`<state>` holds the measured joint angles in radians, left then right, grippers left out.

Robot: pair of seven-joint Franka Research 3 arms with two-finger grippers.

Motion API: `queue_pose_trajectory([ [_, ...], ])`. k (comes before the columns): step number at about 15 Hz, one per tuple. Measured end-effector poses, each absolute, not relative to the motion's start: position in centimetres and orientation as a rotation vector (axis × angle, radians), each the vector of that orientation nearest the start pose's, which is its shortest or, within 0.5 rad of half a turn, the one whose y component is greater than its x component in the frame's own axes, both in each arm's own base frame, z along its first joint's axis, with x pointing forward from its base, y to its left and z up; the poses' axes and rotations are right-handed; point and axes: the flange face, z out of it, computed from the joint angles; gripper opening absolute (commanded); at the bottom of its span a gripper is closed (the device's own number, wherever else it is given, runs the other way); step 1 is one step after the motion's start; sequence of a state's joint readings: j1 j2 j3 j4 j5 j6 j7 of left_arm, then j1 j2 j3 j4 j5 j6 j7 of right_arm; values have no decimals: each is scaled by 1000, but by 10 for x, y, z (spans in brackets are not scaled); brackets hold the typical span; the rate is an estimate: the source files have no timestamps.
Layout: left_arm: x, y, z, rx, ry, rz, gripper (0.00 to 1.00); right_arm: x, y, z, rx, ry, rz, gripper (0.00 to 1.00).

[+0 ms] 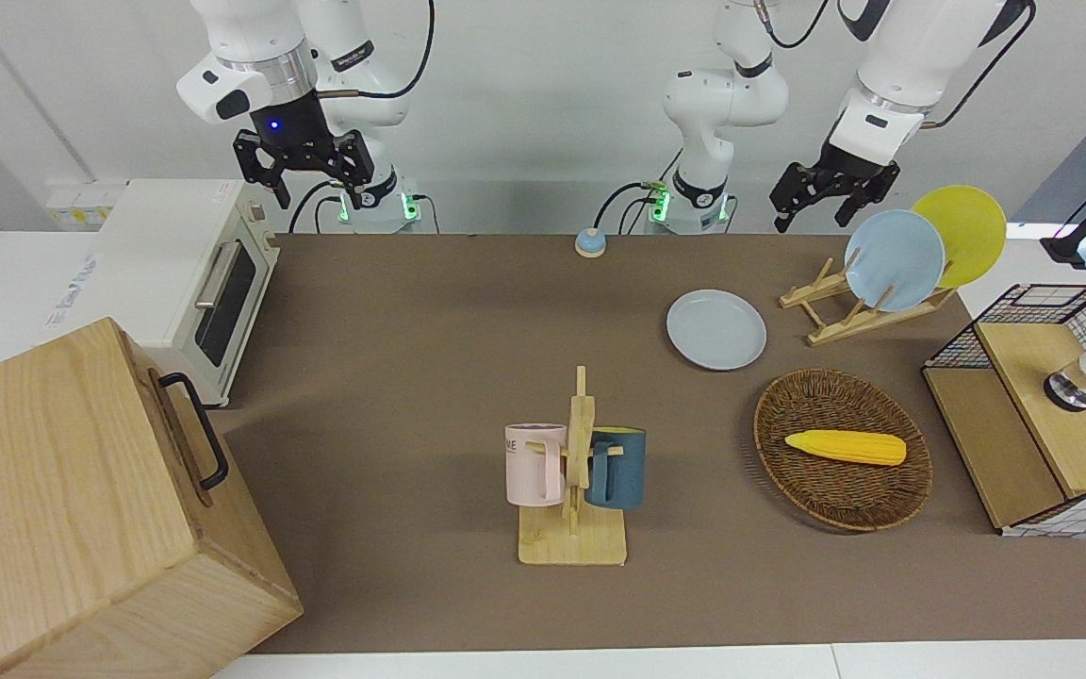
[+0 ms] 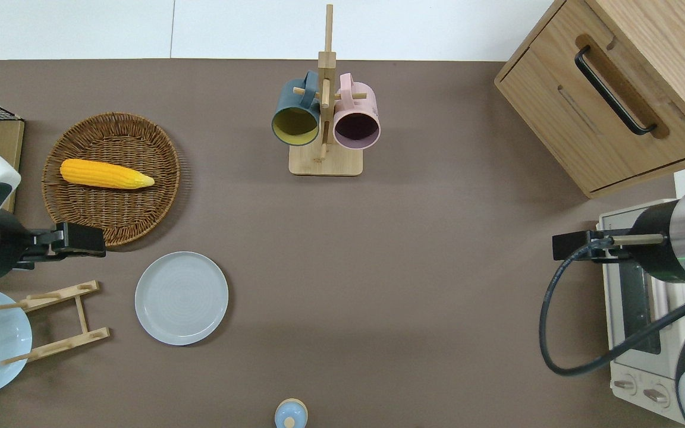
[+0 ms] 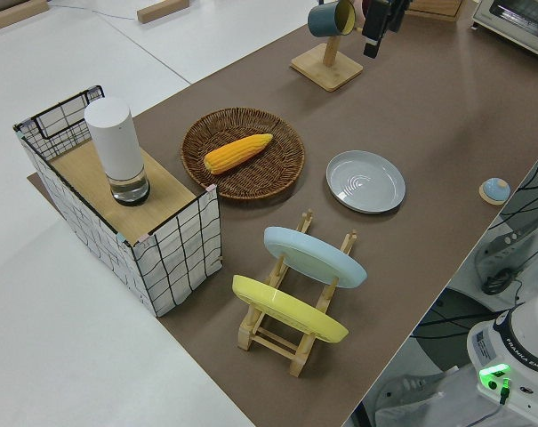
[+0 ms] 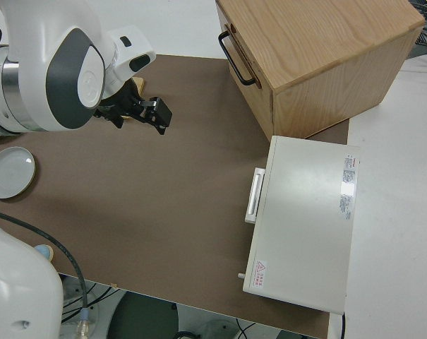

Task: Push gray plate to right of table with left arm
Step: 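Move the left gripper down beside the gray plate's edge nearest the basket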

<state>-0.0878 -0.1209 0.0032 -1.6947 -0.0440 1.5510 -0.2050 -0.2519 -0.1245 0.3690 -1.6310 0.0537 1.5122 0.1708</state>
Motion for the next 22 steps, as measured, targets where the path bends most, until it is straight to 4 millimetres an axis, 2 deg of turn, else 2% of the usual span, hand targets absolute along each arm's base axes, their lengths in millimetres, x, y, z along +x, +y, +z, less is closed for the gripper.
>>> queue_pose_trajectory([
  [4, 509, -46, 618, -3172, -196, 76, 993, 506, 79, 653, -3132, 83, 6, 996],
  [6, 509, -46, 605, -3168, -197, 110, 993, 506, 79, 653, -3132, 83, 6, 996],
  [11, 509, -40, 551, -3157, -221, 171, 993, 506, 79, 653, -3132, 83, 6, 996],
  [14, 504, -30, 509, -3151, -255, 196, 991, 506, 79, 653, -3132, 83, 6, 996],
  [16, 488, -29, 472, -3140, -259, 262, 989, 506, 79, 653, -3132, 83, 6, 996],
  [22, 462, -26, 422, -3127, -269, 327, 981, 506, 79, 653, -3132, 83, 6, 996],
])
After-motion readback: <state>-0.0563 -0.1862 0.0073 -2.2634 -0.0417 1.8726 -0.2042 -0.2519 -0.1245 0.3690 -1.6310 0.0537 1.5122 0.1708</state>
